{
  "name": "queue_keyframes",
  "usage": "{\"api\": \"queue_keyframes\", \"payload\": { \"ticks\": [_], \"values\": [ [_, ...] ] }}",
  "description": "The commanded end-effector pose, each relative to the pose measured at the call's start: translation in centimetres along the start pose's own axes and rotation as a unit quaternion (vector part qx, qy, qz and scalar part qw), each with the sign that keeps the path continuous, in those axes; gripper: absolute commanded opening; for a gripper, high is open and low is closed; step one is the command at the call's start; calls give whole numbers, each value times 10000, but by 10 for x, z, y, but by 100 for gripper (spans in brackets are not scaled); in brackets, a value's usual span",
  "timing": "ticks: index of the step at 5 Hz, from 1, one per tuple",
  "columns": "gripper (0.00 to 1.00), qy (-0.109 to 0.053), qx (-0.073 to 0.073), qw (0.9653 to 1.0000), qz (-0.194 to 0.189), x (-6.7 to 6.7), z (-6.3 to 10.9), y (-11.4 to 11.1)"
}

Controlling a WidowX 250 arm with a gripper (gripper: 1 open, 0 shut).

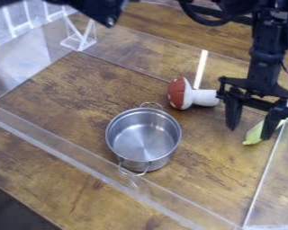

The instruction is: Move the green spoon to the right

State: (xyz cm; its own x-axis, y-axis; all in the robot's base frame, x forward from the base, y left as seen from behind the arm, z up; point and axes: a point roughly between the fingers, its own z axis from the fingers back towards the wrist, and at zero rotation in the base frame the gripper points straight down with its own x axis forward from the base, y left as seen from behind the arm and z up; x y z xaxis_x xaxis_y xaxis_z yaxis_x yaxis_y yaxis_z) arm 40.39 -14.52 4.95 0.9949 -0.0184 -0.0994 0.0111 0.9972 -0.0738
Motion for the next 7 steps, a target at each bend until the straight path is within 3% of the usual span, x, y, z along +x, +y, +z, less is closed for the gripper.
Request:
{"api": "queue_keyframes", "payload": {
  "ticks": [1,3,4,5,7],
  "values": [
    [0,-419,-105,9991,-17,6,28,-3],
    [0,-770,-195,9968,-63,-1,79,4],
    [0,-1054,-219,9942,-44,-8,117,11],
    [100,-1068,-213,9940,-40,-8,119,14],
    [100,-891,-147,9959,-88,-2,85,2]
  ]
}}
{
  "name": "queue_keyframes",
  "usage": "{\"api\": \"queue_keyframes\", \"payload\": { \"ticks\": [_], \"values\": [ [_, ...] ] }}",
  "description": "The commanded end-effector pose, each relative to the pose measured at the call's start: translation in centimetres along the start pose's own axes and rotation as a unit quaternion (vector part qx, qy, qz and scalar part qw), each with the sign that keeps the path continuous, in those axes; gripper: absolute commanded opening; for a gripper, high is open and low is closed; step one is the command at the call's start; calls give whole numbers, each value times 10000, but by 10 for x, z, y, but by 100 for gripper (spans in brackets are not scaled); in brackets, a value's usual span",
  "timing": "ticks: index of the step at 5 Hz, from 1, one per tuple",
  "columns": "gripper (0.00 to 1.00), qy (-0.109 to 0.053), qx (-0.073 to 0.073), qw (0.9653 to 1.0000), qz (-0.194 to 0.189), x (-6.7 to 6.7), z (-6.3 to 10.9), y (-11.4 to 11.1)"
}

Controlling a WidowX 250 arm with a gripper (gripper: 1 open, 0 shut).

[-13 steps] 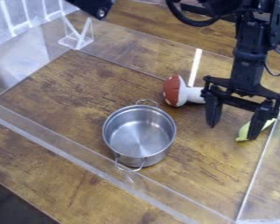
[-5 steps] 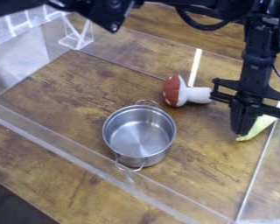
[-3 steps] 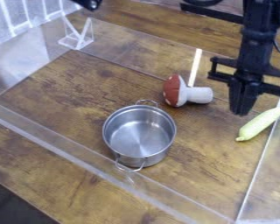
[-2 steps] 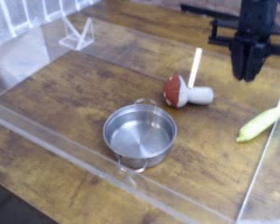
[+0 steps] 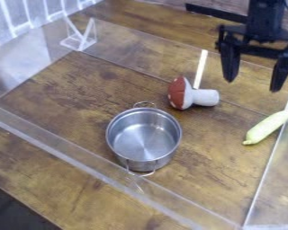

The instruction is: Move the green spoon to the right

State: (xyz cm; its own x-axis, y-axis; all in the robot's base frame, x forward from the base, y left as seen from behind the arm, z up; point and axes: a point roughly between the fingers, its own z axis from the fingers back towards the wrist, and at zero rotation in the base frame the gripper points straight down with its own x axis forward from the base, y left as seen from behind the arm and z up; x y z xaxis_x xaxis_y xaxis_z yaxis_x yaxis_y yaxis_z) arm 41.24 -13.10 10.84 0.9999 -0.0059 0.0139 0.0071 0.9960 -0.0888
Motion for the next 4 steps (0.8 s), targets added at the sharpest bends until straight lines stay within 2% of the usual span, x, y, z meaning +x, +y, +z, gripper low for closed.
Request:
{"api": "queue_keyframes", "payload": {
  "ticks": [1,2,4],
  "values": [
    [100,-257,-70,9996,-119,-2,5,-16],
    [100,-190,-63,9996,-181,-2,-12,-27],
    [100,-11,-9,9999,-156,2,-38,-29]
  ]
}}
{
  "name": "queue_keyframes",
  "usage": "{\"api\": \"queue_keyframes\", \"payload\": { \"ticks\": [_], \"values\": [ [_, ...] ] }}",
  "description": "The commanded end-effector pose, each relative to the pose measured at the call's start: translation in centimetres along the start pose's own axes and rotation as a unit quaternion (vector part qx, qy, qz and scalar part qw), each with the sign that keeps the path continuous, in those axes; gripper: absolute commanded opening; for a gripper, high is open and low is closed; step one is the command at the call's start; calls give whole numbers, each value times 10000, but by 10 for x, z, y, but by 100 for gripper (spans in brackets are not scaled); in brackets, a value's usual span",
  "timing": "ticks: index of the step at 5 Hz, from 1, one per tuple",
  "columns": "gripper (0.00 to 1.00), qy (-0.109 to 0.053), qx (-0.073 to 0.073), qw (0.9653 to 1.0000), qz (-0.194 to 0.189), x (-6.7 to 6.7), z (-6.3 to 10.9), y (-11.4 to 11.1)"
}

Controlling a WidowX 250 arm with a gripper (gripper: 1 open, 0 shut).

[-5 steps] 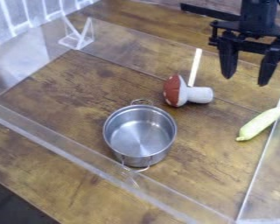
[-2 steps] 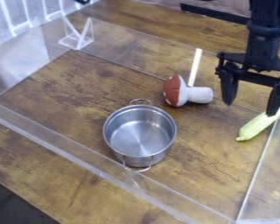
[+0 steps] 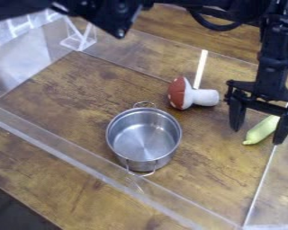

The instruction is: Move the green spoon to the right

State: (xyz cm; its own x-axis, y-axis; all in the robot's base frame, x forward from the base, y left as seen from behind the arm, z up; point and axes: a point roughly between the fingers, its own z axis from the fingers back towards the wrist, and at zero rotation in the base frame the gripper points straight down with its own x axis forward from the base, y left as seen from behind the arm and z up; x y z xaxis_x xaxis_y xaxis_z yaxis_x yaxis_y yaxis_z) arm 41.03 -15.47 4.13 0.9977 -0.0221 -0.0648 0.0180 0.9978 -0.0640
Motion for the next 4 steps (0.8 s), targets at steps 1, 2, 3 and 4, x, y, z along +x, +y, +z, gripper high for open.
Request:
{"api": "queue_keyframes", "payload": {
  "ticks": [1,2,3,4],
  "values": [
    [0,-397,-108,9991,-86,4,27,-9],
    [0,-397,-102,9991,-68,4,26,-8],
    [0,-414,-125,9990,-74,3,34,-6],
    [0,-429,-146,9989,-80,1,41,-4]
  ]
}}
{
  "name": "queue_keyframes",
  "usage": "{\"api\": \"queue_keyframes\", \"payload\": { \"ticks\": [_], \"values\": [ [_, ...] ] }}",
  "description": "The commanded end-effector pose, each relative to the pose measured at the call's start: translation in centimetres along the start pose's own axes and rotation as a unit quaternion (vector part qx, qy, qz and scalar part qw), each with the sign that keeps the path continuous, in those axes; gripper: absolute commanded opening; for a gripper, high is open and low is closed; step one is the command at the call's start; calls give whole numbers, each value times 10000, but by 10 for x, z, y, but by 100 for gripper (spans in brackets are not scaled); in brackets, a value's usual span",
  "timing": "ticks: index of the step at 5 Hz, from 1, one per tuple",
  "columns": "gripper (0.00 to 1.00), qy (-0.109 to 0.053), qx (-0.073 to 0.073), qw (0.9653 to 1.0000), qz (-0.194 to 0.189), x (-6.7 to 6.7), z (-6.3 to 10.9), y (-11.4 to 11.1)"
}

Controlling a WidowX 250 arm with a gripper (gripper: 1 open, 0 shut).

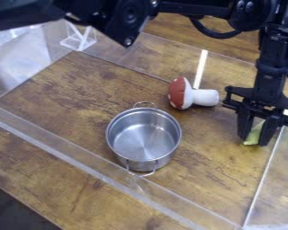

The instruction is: Move the green spoon to the right

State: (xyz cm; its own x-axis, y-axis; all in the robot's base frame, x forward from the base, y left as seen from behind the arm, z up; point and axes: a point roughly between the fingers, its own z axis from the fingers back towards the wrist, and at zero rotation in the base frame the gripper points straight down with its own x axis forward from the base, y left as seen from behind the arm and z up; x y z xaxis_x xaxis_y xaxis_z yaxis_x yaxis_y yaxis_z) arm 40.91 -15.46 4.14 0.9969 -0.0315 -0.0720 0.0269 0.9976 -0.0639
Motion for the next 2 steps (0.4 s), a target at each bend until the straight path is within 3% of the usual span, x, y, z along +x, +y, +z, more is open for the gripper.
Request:
{"api": "queue_keyframes", "payload": {
  "ticks": [1,2],
  "values": [
    [0,-484,-168,9987,-41,0,48,-3],
    [0,-499,-186,9986,-44,-1,55,-1]
  ]
}}
